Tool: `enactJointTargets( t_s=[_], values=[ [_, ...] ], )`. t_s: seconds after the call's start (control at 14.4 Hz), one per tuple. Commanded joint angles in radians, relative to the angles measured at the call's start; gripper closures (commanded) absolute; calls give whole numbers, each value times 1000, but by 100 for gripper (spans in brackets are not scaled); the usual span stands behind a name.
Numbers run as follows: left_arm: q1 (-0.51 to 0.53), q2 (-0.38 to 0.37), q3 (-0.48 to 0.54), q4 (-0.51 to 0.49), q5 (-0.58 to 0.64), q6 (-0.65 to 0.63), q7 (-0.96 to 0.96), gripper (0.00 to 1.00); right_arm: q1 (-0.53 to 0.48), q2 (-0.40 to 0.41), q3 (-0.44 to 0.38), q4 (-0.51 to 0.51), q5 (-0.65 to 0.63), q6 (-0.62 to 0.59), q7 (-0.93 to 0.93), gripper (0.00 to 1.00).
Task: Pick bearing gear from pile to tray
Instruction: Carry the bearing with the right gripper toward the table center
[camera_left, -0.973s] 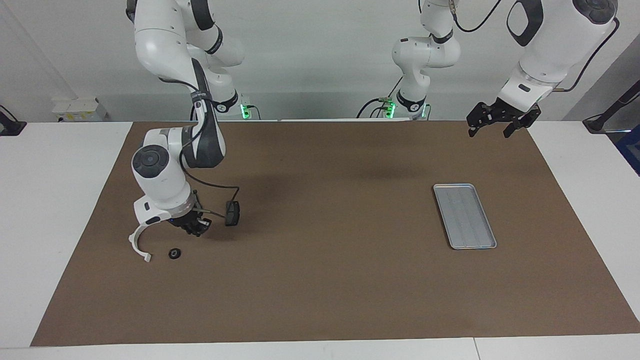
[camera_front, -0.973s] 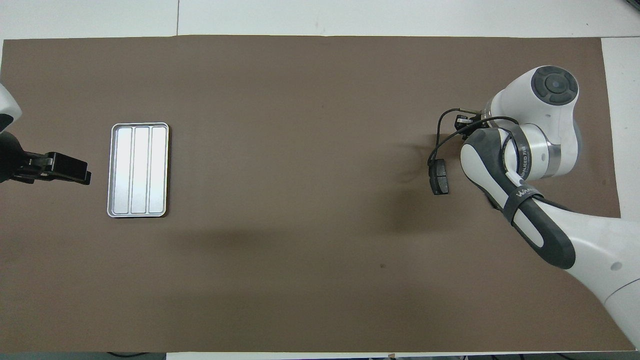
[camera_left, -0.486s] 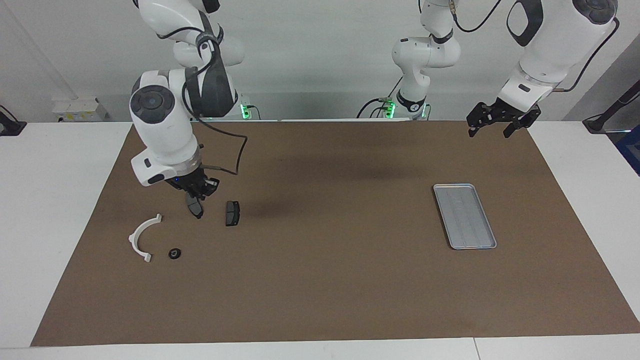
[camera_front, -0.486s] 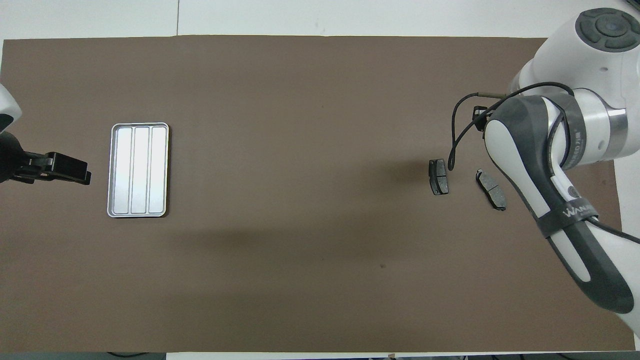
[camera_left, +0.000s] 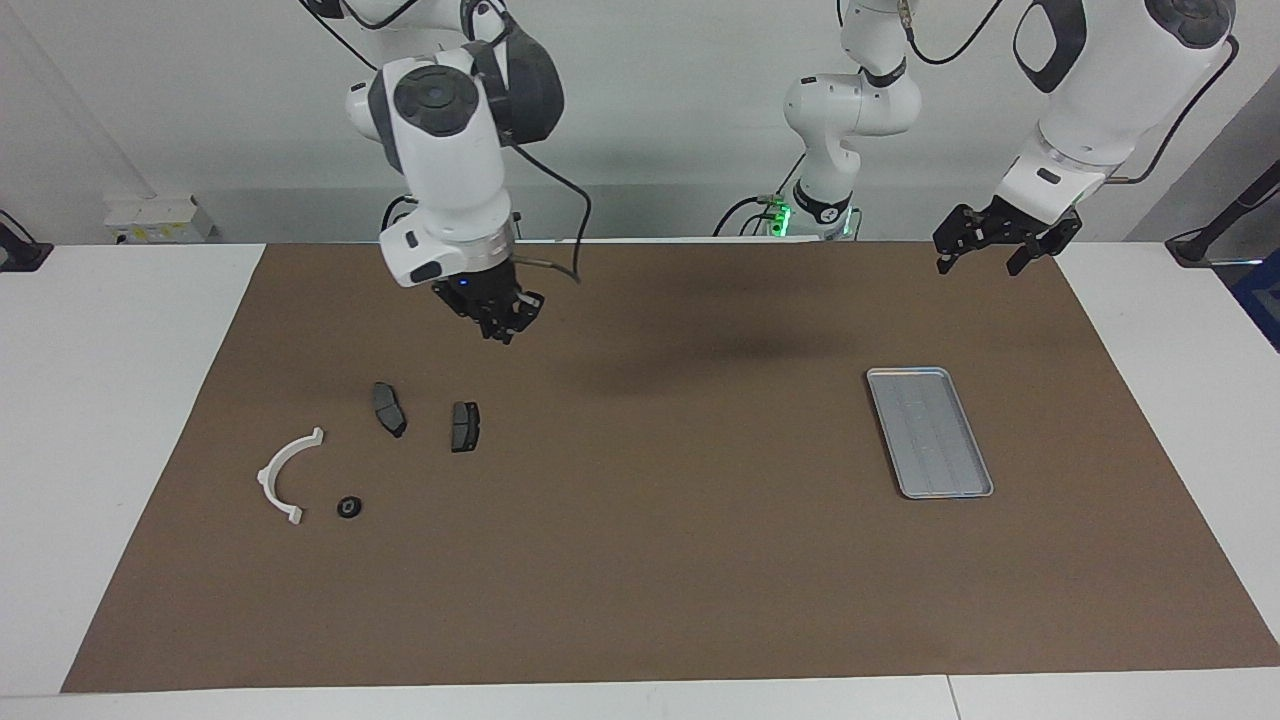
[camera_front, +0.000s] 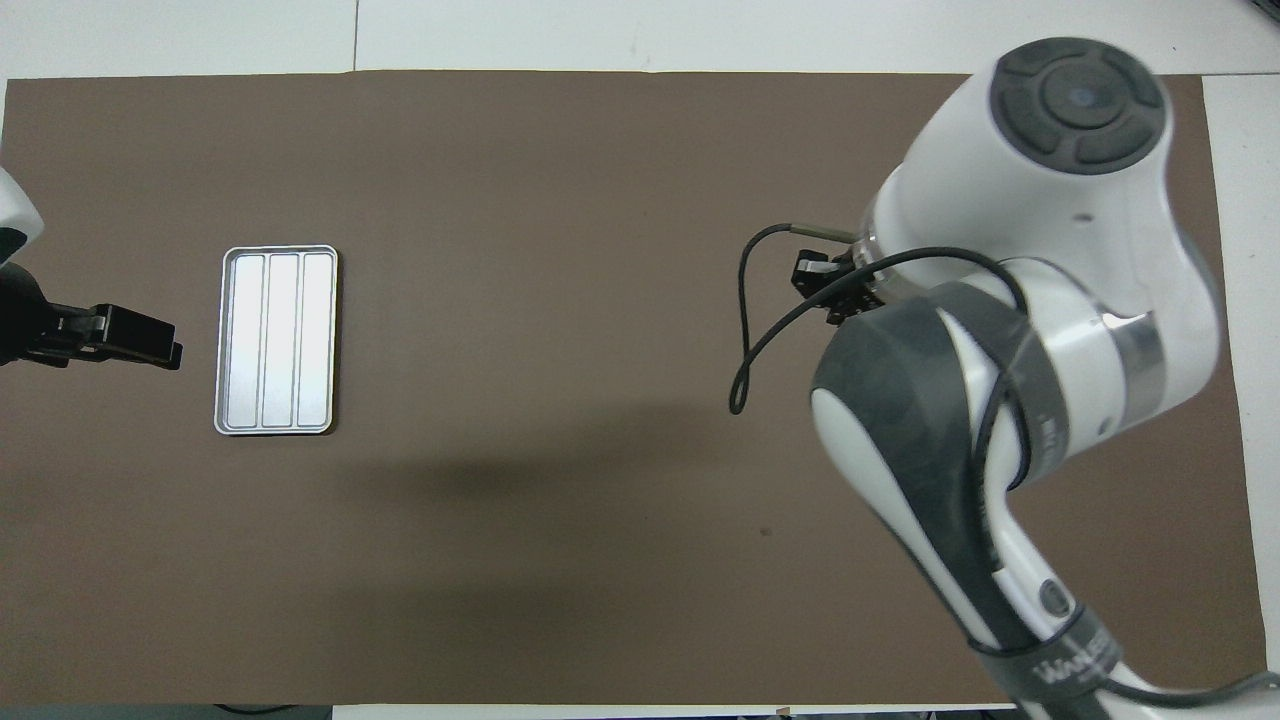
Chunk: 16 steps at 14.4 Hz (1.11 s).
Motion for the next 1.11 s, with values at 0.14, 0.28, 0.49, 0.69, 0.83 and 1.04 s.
enactJointTargets(
  t_s=[0.14, 0.28, 0.49, 0.69, 0.83, 1.04],
  values=[
    [-1, -12, 2, 0, -13, -1, 7, 0, 145, 31, 0, -34, 7, 97, 238, 100],
    [-1, -12, 2, -2, -13, -1, 7, 0, 182, 52, 2, -60, 7, 152, 296, 100],
    [-1, -12, 2, -2, -13, -7, 7, 0, 225, 83, 2, -131, 7, 279, 344, 100],
    [-3, -12, 2, 0, -13, -1, 7, 0, 251, 103, 0, -209, 7, 407, 364, 100],
    [-1, -15, 4, -2, -2, -4, -35, 0, 255, 137, 0, -226, -5, 448, 367, 100],
    [11, -19, 4, -2, -1, -6, -102, 0, 301, 224, -1, -214, -40, 516, 420, 100]
  ],
)
